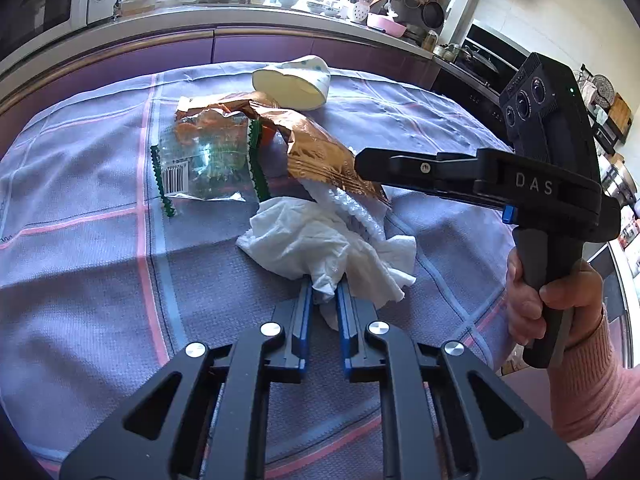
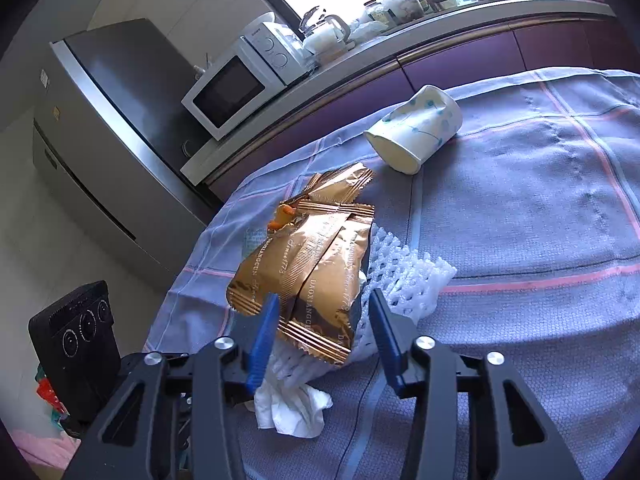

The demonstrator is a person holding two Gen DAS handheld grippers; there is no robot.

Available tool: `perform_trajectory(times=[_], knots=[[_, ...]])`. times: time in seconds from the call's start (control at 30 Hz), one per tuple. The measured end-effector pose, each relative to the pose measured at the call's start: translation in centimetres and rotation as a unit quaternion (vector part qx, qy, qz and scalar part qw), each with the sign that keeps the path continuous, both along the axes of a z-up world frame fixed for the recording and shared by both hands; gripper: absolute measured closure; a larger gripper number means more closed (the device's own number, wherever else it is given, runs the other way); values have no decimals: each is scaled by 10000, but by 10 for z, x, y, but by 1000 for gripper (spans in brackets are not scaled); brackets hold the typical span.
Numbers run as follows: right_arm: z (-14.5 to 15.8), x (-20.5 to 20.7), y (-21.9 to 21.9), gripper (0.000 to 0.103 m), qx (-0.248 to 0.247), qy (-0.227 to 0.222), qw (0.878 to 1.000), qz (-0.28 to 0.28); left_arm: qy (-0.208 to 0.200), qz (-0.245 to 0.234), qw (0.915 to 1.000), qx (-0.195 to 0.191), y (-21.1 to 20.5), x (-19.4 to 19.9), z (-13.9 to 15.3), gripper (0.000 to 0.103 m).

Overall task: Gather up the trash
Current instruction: 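Grasp the crumpled white tissue with the left gripper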

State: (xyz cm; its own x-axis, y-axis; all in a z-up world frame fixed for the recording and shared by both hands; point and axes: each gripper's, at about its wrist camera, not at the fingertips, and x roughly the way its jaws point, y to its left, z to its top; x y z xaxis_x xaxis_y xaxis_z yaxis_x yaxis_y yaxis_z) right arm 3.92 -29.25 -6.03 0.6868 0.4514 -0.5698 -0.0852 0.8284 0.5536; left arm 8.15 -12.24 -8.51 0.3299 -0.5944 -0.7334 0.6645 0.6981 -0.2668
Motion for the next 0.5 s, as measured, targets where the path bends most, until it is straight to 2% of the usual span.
perform_trajectory(times=[0.1, 0.37, 0.5], knots=[[1, -1, 2, 76, -78, -32, 10000, 30, -3, 24, 10000, -46, 4, -1, 0, 95], [21, -4, 9, 75, -252, -383, 9989, 35, -287, 148, 9993, -202, 30, -10, 13, 96], [30, -1, 19, 69, -451, -503, 9977, 81, -306, 321, 9986, -280, 49, -10, 17, 96]])
